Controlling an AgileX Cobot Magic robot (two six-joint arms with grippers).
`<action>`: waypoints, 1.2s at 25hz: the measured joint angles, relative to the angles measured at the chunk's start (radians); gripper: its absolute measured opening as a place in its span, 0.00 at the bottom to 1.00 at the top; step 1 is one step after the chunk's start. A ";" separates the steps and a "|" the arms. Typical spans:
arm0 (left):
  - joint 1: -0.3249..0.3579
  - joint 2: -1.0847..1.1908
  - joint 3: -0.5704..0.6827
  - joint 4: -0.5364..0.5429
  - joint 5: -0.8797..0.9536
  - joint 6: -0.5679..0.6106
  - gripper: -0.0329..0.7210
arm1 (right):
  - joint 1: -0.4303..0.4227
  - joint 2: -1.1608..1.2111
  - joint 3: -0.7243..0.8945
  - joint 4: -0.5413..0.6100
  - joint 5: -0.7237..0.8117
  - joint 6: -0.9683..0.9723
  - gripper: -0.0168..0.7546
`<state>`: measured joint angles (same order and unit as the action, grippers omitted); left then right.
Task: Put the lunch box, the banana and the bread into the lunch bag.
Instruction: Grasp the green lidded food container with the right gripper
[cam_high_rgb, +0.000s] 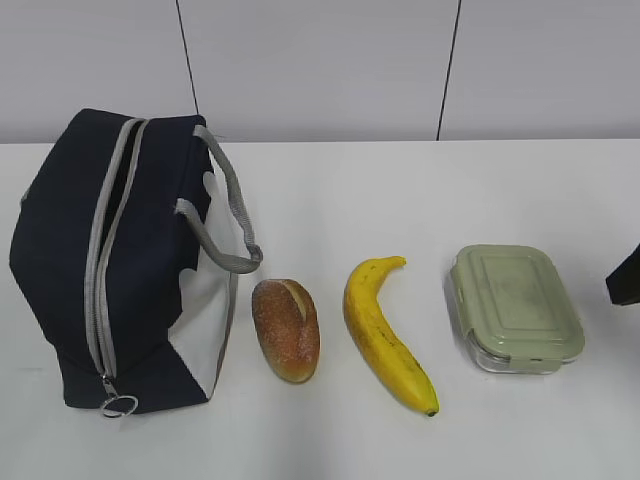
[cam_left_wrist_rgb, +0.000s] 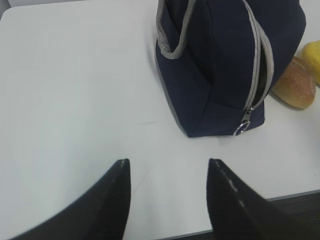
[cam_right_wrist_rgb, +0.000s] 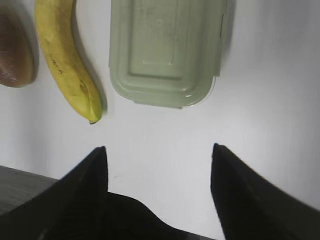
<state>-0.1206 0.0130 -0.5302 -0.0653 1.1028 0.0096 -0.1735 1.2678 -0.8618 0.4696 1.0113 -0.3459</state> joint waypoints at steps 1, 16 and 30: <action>0.000 0.000 0.000 0.000 0.000 0.000 0.54 | -0.046 0.018 -0.002 0.049 0.014 -0.064 0.66; 0.000 0.000 0.000 0.001 0.000 0.000 0.54 | -0.386 0.411 -0.017 0.475 0.171 -0.611 0.65; 0.000 0.000 0.000 0.001 0.000 0.000 0.54 | -0.388 0.458 -0.030 0.495 0.169 -0.620 0.65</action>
<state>-0.1206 0.0130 -0.5302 -0.0646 1.1028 0.0096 -0.5615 1.7262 -0.8916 0.9643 1.1801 -0.9657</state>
